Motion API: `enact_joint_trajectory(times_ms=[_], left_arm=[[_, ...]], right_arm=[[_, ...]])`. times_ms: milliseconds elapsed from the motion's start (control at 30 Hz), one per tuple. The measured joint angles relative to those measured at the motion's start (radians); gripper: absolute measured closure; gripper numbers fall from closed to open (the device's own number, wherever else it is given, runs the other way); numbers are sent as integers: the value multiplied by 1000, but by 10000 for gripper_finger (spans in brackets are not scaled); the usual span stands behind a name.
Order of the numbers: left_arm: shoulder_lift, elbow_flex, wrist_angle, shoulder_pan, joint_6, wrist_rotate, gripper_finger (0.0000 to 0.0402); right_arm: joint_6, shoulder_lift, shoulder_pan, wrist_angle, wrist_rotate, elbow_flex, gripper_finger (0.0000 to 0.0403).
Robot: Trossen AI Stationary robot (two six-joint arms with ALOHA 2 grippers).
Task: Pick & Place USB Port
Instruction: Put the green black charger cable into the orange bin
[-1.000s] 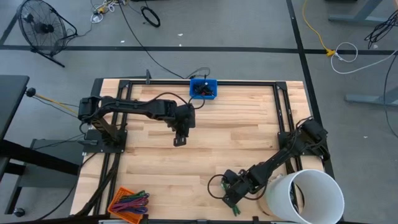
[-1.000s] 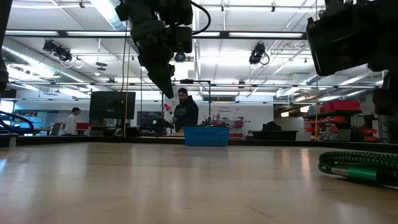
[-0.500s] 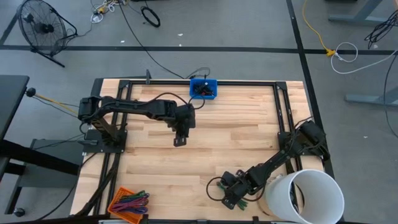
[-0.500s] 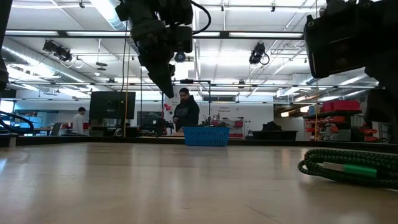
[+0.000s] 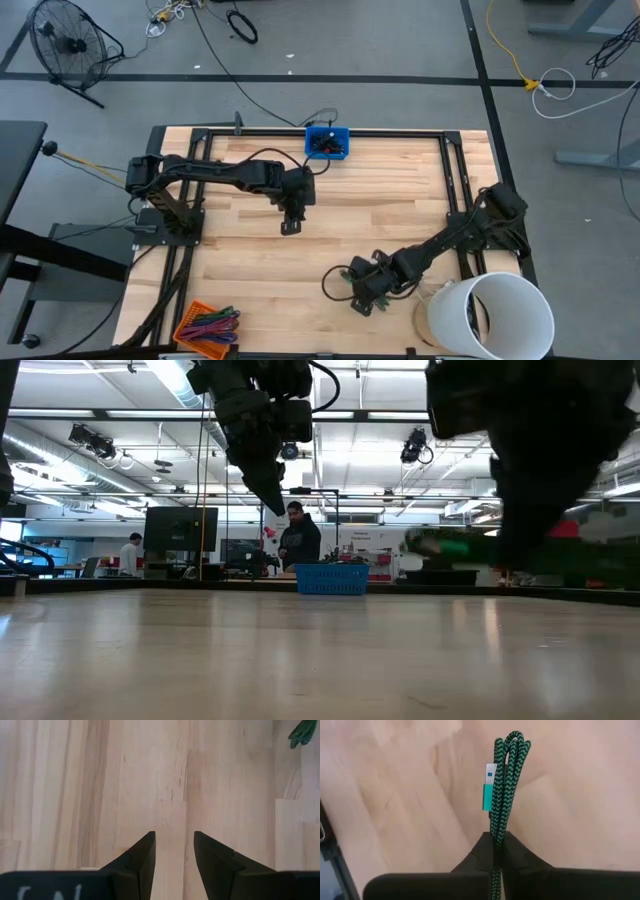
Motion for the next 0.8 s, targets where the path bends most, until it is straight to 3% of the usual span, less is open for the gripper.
enact_joint_trajectory(times_ms=[267, 600, 800], left_arm=[[0, 0, 71, 0, 0, 12, 264], [0, 0, 329, 0, 10, 242, 264], [0, 0, 535, 0, 22, 371, 264]], right_arm=[[-124, -187, -34, -197, 235, 74, 399], [-303, -468, -33, -214, 630, 76, 399], [-402, -532, -33, -180, 761, 77, 399]])
